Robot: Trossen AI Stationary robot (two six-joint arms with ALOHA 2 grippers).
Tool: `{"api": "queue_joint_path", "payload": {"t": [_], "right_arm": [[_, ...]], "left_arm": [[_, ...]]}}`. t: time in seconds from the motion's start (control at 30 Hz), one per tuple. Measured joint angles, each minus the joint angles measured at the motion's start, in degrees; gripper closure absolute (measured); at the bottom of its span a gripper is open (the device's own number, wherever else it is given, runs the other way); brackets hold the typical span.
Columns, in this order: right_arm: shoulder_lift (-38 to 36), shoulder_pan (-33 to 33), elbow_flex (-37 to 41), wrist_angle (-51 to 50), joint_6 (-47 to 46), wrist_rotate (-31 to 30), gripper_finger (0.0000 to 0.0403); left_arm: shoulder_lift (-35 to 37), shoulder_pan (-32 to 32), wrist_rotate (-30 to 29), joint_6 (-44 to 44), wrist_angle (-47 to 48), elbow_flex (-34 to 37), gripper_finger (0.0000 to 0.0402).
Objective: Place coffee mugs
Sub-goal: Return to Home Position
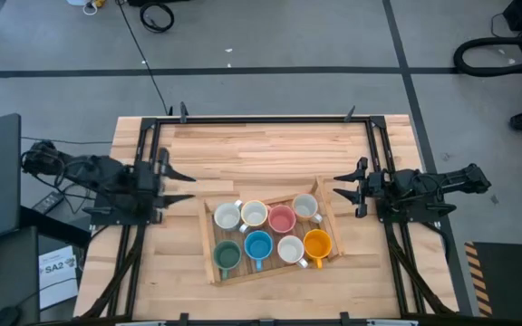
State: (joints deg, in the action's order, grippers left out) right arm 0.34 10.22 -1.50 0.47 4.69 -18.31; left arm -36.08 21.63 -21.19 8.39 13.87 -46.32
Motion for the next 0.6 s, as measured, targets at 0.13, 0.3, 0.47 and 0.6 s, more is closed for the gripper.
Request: {"api": "queue_joint_path", "payload": {"t": [0.13, 0.3, 0.47, 0.6], "right_arm": [[0.0, 0.0, 0.0, 0.0, 0.0, -0.2, 0.0229], [0.0, 0.0, 0.0, 0.0, 0.1, -0.5, 0.0229], [0.0, 0.0, 0.0, 0.0, 0.5, -0.6, 0.0229], [0.0, 0.0, 0.0, 0.1, 0.5, -0.6, 0.0229]], "left_arm": [[8.8, 0.0, -0.2, 0.3, -2.7, 8.2, 0.0216], [18.8, 0.0, -0.2, 0.0, -3.3, 15.2, 0.0216], [26.5, 0.0, -1.4, 2.6, -3.3, 19.6, 0.0216], [30.5, 0.0, -4.1, 3.6, -3.3, 22.4, 0.0216]]}}
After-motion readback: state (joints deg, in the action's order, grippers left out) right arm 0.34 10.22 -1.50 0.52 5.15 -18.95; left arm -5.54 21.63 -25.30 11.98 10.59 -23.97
